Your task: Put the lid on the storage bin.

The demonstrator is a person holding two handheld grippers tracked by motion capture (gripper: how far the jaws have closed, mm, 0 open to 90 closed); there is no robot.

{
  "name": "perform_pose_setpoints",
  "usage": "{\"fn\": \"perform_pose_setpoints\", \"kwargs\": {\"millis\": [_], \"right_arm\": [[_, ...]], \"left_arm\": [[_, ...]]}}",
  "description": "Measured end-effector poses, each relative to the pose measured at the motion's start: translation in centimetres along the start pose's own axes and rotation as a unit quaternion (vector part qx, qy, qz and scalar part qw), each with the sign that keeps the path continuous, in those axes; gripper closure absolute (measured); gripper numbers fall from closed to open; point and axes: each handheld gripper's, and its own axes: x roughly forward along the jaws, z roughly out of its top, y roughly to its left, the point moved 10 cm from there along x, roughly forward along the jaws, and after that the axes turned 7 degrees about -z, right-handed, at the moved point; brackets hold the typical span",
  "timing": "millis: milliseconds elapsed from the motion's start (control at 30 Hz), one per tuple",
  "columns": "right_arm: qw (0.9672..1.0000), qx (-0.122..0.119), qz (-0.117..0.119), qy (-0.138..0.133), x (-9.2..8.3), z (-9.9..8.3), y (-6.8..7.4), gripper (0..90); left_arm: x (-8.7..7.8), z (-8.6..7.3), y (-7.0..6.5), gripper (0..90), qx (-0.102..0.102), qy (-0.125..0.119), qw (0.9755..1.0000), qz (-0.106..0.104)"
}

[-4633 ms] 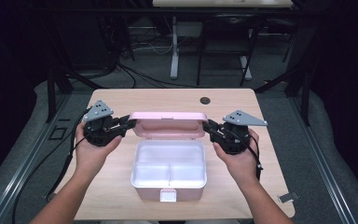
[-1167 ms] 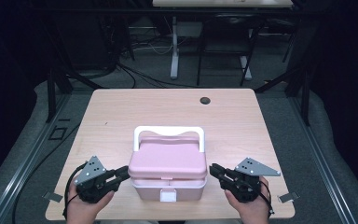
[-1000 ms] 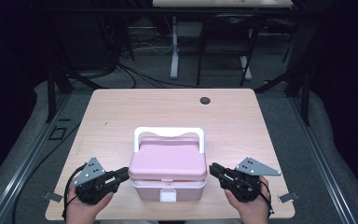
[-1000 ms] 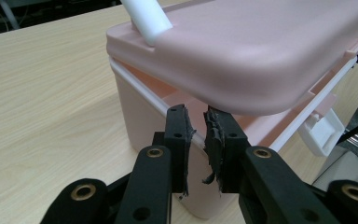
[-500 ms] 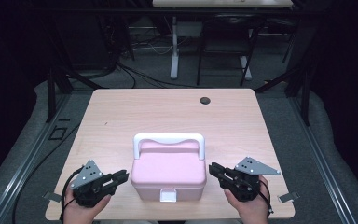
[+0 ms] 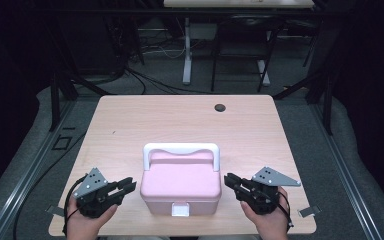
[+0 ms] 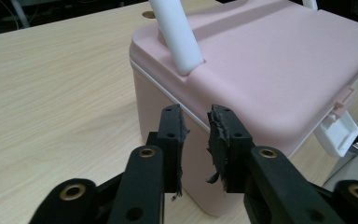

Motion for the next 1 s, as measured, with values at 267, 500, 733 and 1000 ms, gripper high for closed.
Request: {"fn": "perform_pose_setpoints", "kwargs": {"millis": [267,500,733,1000], "right_arm": [[1.0,0.003,-0.005,-0.003,0.0,0.6,-0.6,76.9],[0.9997,0.011,-0.022,0.003,0.2,0.9,-1.9,73.3],[0.9989,0.026,-0.038,-0.012,0.1,1.7,-3.5,70.6],[0.9972,0.038,-0.063,-0.015,0.4,1.5,-5.5,68.9]], "left_arm": [[-0.2,1.2,1.1,66.0,-0.01,-0.009,0.9999,0.009],[-0.6,2.2,2.2,61.6,-0.017,-0.016,0.9996,0.016],[-0.9,2.6,3.9,57.9,-0.031,-0.024,0.9989,0.027],[-0.5,1.6,5.8,56.8,-0.035,-0.021,0.9981,0.046]]}}
